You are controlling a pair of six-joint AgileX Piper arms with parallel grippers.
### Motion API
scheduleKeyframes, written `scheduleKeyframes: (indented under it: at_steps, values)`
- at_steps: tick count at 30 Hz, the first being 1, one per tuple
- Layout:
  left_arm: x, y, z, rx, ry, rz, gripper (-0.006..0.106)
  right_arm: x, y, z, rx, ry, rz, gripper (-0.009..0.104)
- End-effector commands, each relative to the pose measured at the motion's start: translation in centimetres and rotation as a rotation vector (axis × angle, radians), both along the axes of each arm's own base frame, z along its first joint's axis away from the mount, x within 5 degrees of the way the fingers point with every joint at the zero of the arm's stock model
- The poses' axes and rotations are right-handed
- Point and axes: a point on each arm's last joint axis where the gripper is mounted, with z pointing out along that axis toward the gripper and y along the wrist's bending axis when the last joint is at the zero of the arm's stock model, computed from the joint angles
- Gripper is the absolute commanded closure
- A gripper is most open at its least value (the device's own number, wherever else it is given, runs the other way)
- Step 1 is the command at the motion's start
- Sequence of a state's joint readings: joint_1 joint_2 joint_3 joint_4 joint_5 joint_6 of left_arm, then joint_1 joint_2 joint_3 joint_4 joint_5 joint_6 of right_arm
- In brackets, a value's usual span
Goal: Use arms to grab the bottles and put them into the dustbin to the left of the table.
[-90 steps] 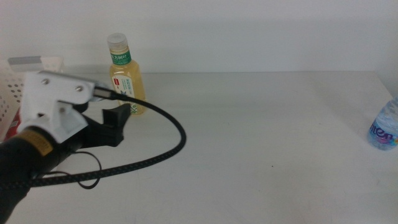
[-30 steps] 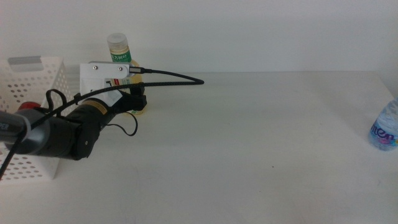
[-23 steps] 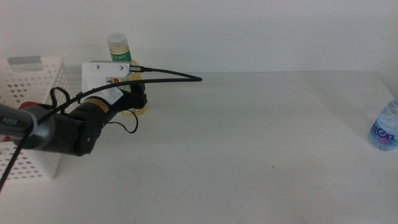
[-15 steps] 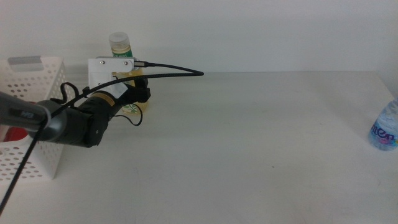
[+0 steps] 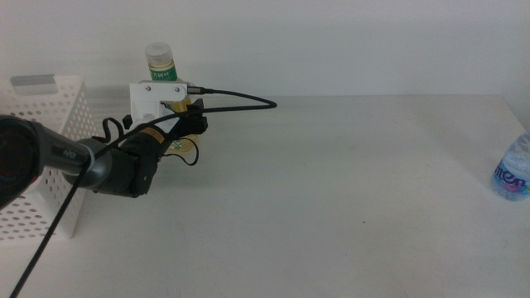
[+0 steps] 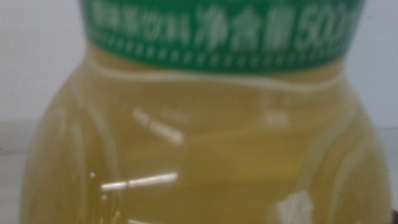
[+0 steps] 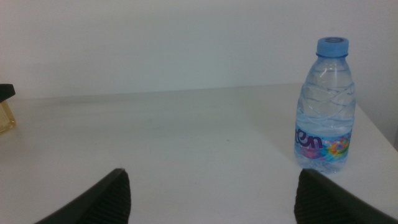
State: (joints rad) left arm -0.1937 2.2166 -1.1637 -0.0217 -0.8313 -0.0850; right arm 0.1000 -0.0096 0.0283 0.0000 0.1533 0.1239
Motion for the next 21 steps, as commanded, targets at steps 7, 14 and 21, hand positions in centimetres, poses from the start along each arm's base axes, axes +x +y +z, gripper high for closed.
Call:
scheduleKeyframes:
  at_steps: [7, 14, 21]
  values:
    - [0.5, 0.0, 4.2, -0.072, -0.224, 0.014, 0.022, -0.2, -0.1, 1.1, -0.001, -0.112, -0.006, 0.025]
    - [0.3, -0.4, 4.2, -0.080, -0.218, -0.025, 0.079, -0.2, -0.1, 1.1, -0.001, -0.112, -0.006, 0.025]
    - [-2.4, -0.4, 6.6, -0.032, -0.230, -0.083, 0.105, -0.2, -0.1, 1.1, -0.001, -0.112, -0.006, 0.025]
